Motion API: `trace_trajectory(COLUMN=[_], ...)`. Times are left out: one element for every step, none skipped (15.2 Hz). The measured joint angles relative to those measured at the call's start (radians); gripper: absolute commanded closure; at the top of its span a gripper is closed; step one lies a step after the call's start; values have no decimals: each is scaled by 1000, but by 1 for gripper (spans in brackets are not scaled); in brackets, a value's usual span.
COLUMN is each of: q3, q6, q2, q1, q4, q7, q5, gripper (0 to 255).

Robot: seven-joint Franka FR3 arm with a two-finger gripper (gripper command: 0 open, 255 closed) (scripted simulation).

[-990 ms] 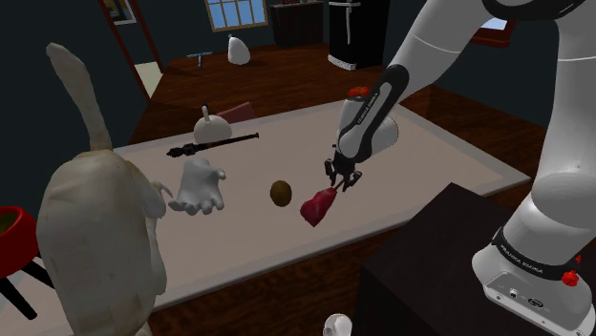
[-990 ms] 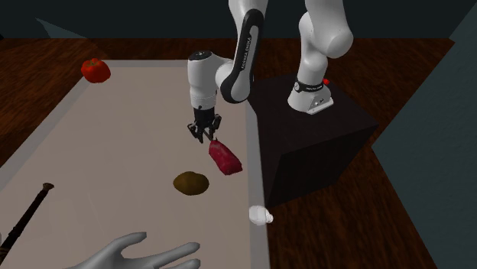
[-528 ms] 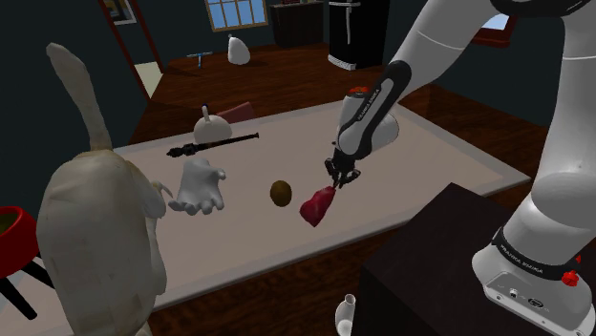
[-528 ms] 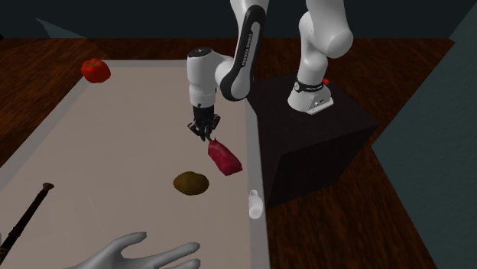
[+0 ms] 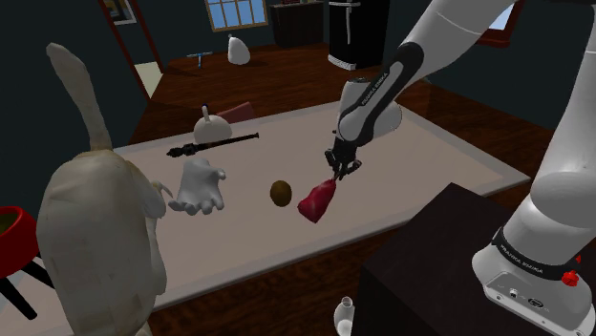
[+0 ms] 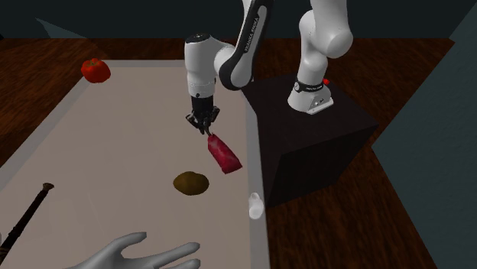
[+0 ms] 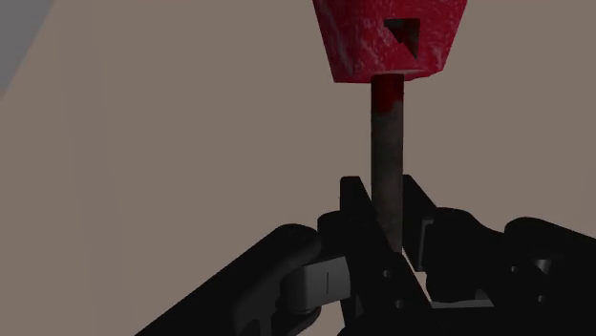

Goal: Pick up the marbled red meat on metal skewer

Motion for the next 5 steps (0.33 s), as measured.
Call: trace_trajectory(q3=[1,3,4,4,5], q6=[-11,-23,-33,-49,-58], q2=[-13,-27,-34,-45,-53], q1=[-2,-4,-2,-2,-4], q4=[-1,-4,-1,5,6], q7=[-2,-4,0,2,0], q5=[3,6,6,6,8], gripper=[255,255,255,255,255])
